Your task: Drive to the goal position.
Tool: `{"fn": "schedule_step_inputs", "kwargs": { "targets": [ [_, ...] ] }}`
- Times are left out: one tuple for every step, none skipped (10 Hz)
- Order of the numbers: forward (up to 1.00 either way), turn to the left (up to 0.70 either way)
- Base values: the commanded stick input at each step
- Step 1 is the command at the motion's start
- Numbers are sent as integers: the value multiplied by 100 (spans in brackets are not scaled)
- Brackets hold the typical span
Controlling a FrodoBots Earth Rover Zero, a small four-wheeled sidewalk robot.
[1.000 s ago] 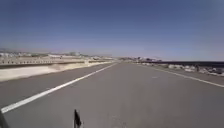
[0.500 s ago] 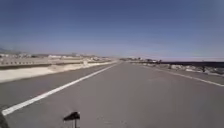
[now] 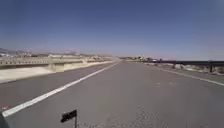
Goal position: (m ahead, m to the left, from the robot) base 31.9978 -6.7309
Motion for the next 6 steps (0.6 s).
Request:
{"fn": "schedule_step_inputs", "kwargs": {
  "targets": [
    [100,0],
    [100,0],
    [100,0],
    [100,0],
    [100,0],
    [100,0]
  ]
}}
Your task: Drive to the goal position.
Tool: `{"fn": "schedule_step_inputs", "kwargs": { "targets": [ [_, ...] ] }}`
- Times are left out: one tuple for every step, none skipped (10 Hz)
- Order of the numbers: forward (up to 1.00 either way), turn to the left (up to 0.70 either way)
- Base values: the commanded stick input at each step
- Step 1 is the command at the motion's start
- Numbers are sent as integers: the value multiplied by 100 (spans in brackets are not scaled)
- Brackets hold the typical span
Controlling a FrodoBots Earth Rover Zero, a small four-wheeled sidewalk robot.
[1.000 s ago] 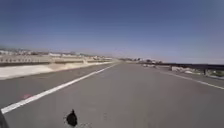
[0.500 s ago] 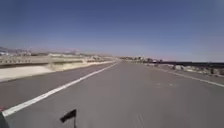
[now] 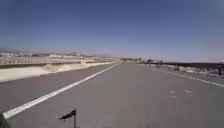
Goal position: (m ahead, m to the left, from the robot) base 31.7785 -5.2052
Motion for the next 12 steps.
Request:
{"fn": "schedule_step_inputs", "kwargs": {
  "targets": [
    [100,0],
    [100,0],
    [100,0],
    [100,-2],
    [100,-15],
    [100,-26],
    [100,-13],
    [100,0],
    [100,0],
    [100,0],
    [100,0],
    [100,0]
  ]
}}
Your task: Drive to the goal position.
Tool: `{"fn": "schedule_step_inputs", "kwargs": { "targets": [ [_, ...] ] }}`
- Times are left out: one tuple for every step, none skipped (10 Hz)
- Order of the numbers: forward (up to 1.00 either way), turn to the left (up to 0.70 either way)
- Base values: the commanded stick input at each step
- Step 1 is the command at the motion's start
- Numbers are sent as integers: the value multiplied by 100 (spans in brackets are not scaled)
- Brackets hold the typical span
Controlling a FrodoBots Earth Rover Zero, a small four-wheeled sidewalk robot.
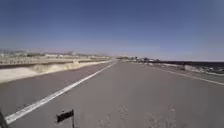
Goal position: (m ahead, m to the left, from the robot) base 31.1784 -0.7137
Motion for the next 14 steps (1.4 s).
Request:
{"fn": "schedule_step_inputs", "kwargs": {
  "targets": [
    [100,0],
    [100,0],
    [100,0],
    [100,0],
    [100,0],
    [100,0],
    [100,0],
    [100,0],
    [100,0],
    [100,0],
    [100,0],
    [100,0],
    [100,0],
    [100,0]
  ]
}}
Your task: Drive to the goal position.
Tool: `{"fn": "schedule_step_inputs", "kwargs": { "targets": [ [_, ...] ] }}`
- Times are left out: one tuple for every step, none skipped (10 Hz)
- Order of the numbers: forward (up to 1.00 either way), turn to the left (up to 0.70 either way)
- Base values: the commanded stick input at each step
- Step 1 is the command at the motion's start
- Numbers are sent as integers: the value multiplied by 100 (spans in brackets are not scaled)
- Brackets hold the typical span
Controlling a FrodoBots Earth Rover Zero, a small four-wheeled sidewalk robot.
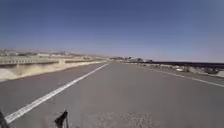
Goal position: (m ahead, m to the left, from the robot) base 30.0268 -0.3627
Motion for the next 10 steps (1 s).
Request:
{"fn": "schedule_step_inputs", "kwargs": {
  "targets": [
    [100,0],
    [100,0],
    [100,0],
    [100,0],
    [100,0],
    [100,0],
    [100,0],
    [100,0],
    [100,0],
    [100,0]
  ]
}}
